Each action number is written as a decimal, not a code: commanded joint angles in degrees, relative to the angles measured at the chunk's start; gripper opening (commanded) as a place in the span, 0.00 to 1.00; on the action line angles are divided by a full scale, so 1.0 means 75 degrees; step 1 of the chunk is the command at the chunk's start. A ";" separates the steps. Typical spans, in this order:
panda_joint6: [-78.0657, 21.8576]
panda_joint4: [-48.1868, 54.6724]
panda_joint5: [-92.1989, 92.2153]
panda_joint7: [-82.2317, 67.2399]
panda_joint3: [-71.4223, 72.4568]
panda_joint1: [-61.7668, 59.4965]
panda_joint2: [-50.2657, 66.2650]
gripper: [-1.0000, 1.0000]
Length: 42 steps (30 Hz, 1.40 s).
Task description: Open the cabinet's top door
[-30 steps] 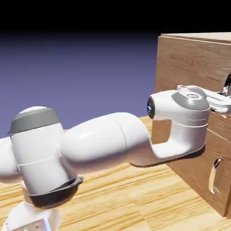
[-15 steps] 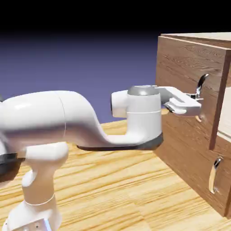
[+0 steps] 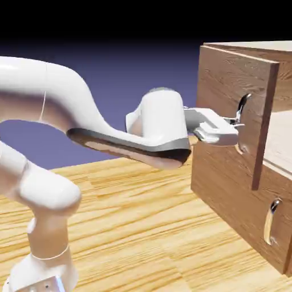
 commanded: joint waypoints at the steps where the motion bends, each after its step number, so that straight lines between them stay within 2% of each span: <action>1: -0.0090 -0.0224 0.0254 -0.0150 0.0263 -0.0276 -0.0125 0.00; 10: -0.0898 -0.2182 0.3095 -0.1628 0.2685 -0.2412 -0.1683 0.00; 19: -0.1584 -0.3443 0.6084 -0.3092 0.4639 -0.3285 -0.3340 0.00; 32: -0.3724 -0.4237 1.0402 -0.4831 0.7534 -0.2522 -0.5083 0.00; 42: -0.6148 -0.3585 1.3313 -0.5083 1.0302 -0.1725 -0.4802 0.00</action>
